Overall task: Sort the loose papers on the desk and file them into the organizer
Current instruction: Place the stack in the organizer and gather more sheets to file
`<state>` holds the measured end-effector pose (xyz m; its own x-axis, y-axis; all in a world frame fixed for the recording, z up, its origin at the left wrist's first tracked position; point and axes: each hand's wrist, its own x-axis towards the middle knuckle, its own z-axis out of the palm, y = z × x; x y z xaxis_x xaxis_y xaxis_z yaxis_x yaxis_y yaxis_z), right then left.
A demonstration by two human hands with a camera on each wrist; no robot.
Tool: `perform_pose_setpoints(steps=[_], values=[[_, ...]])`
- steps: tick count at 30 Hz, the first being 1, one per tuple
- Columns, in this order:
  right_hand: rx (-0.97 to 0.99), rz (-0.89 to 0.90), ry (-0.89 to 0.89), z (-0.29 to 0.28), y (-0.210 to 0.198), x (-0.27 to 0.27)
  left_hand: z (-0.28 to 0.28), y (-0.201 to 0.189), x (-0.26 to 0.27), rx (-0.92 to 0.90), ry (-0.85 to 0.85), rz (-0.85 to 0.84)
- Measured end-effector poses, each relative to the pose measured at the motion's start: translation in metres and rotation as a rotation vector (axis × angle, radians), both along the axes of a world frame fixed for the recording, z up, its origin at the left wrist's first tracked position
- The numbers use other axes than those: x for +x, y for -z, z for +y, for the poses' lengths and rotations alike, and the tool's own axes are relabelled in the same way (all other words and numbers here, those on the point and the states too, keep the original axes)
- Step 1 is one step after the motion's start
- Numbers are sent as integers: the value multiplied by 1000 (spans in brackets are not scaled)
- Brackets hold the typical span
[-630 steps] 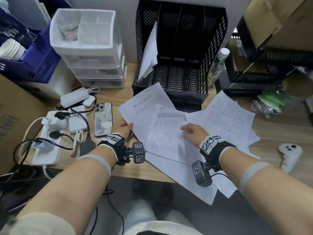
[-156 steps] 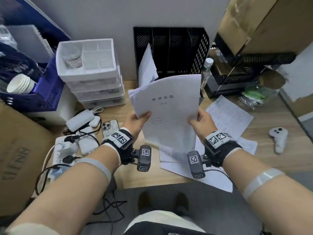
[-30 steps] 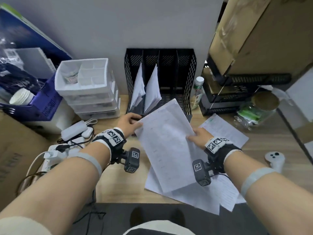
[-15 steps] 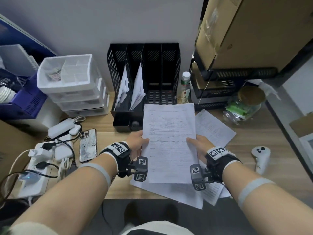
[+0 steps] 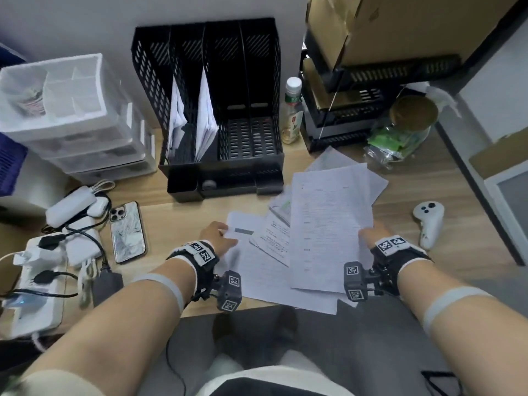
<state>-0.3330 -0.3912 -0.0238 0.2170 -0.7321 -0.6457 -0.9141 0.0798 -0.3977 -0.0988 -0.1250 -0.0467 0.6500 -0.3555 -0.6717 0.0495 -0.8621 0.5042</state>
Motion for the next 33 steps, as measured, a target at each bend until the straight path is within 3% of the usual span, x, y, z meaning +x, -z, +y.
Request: perform_pose_setpoints(steps=[4, 6, 10, 18, 25, 28, 33], values=[[45, 160, -79, 18, 17, -11, 4, 10, 1, -26, -71, 20], [9, 146, -44, 30, 19, -11, 6, 10, 3, -40, -88, 72], [-69, 96, -13, 47, 18, -6, 13, 8, 2, -96, 71, 169], [-118, -19, 31, 71, 1, 13, 45, -20, 55, -179, 56, -29], [-104, 205, -35, 93, 0, 26, 99, -38, 105, -194, -50, -221], [-221, 242, -84, 108, 5, 28, 114, -35, 112, -207, -74, -254], [-174, 31, -188, 139, -7, 55, 128, -32, 110, -285, -93, -278]])
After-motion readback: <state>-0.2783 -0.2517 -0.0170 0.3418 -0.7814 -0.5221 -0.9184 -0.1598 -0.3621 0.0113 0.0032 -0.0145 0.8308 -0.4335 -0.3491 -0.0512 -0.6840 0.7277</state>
